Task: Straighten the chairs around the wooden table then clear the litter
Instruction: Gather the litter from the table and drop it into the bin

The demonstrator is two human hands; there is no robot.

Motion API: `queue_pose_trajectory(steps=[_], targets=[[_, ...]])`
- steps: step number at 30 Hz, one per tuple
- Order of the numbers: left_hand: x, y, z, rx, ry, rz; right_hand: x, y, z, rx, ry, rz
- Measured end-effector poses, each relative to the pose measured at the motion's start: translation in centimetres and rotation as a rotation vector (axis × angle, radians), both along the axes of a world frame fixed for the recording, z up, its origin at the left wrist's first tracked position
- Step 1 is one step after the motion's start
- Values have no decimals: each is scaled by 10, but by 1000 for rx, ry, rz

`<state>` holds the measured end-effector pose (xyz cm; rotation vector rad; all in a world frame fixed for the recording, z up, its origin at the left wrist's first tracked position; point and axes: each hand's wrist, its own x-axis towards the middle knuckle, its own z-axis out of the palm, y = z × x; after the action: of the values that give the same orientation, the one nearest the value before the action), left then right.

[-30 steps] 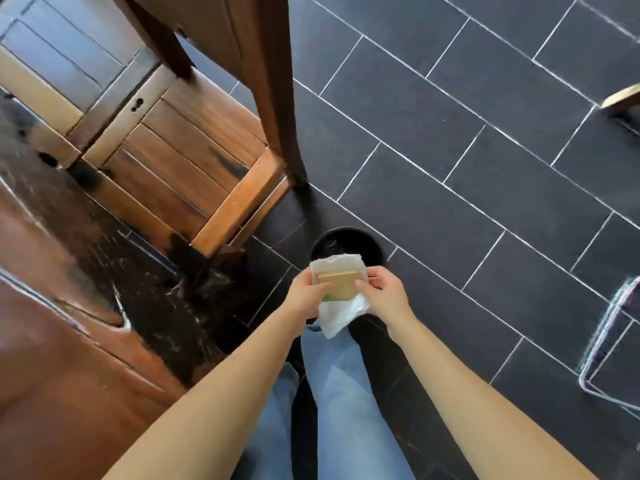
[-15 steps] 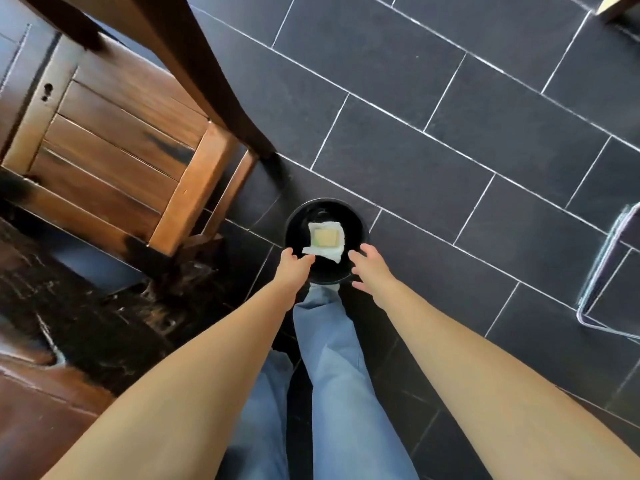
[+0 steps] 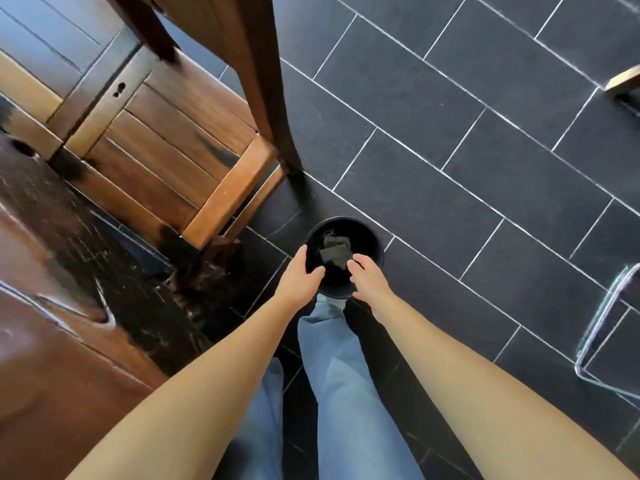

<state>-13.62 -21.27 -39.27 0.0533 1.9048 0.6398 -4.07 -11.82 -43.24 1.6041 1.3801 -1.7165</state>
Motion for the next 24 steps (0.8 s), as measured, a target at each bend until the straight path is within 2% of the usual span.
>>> queue_pose_trajectory(steps=[6,10,14,19,24], targets=[[-19,-53,31,68,218,-3,-37,-32,41,119,139,123],[-36,-98,58,151,332,88,-71,-77,76,187,277,174],[-59,-148,93,201,415,294,-104,-140,109,216,430,239],[-84,-236,142,315,633,596,-142,-224,139,203,593,388],[-79,-341,182,303,981,887,-162,-306,162,177,692,590]])
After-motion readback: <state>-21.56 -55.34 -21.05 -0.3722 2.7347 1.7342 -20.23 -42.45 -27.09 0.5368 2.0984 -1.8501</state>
